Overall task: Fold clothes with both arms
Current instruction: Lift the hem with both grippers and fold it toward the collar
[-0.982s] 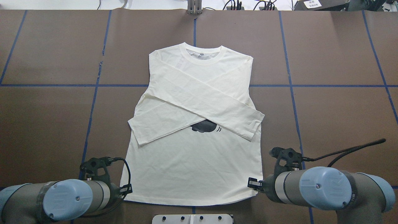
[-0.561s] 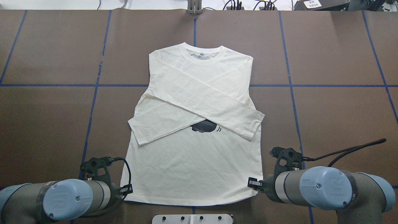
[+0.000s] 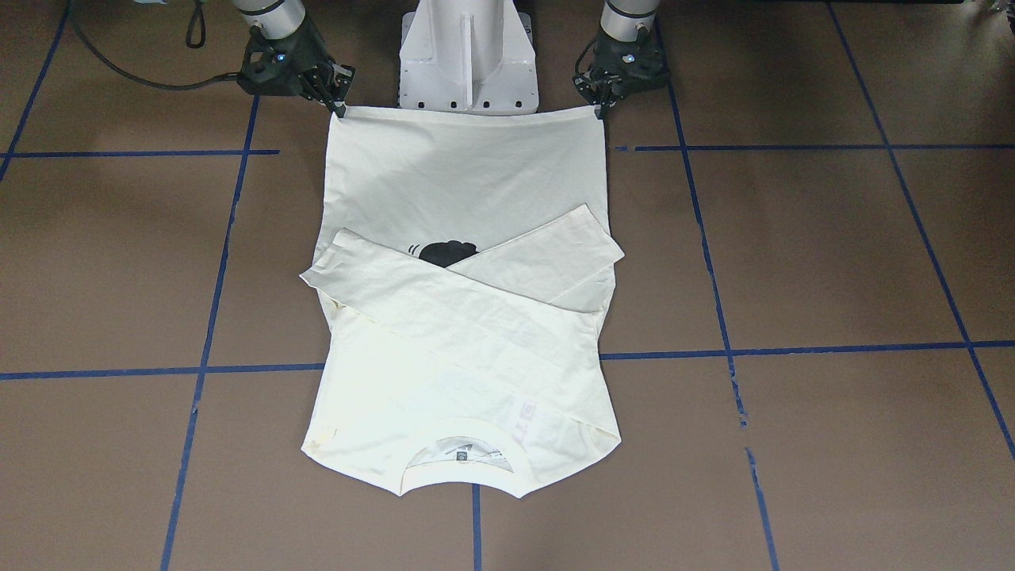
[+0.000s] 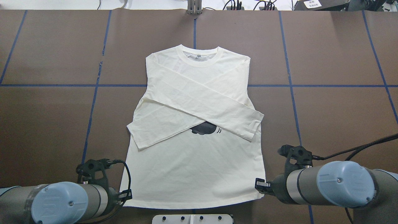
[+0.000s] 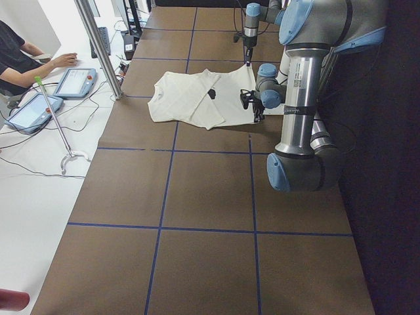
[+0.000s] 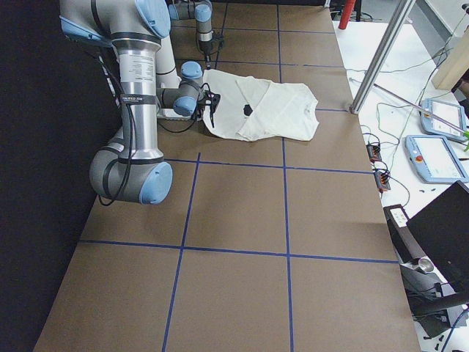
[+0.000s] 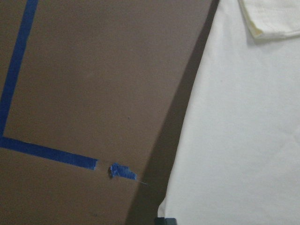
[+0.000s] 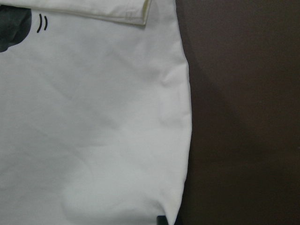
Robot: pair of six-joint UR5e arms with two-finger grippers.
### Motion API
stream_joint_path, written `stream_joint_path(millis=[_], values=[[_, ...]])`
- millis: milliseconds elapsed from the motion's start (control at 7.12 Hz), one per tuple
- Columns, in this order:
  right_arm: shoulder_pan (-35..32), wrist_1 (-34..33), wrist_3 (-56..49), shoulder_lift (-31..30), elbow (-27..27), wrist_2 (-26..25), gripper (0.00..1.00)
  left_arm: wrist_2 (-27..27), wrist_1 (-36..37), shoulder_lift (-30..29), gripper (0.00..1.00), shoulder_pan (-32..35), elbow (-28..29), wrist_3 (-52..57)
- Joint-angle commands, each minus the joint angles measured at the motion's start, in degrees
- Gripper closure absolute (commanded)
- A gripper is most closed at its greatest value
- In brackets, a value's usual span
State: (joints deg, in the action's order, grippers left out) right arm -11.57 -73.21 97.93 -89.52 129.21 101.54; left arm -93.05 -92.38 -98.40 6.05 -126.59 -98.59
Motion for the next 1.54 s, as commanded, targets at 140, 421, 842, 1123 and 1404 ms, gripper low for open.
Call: stream_joint_path(millis=[140,421,842,1123,1404], values=[[0.50,-0.18,0.06,-2.66,6.65,9.70,1.00,-0.11,9.56,-4.70,1.00,-5.24,-7.05,0.24],[2.17,-0.18,0.06,-7.14,10.61,11.39,1.00,0.06,10.99,-4.35,1.00,-8.42,-10.51,0.24],[-0.36,-0.09,-0.02,-5.41,9.49,10.52,1.00,-0.02,10.82,-5.30,1.00,-6.07,-9.90,5.90],[-8.60,0.00,-1.33,-1.73,5.90,11.48,1.00,-1.85,10.91,-8.98,1.00,5.58,-7.02,15.74],[-21.06,0.00,-9.83,1.17,-0.32,18.56,1.00,-5.56,10.91,-11.64,1.00,15.18,-0.43,24.11]])
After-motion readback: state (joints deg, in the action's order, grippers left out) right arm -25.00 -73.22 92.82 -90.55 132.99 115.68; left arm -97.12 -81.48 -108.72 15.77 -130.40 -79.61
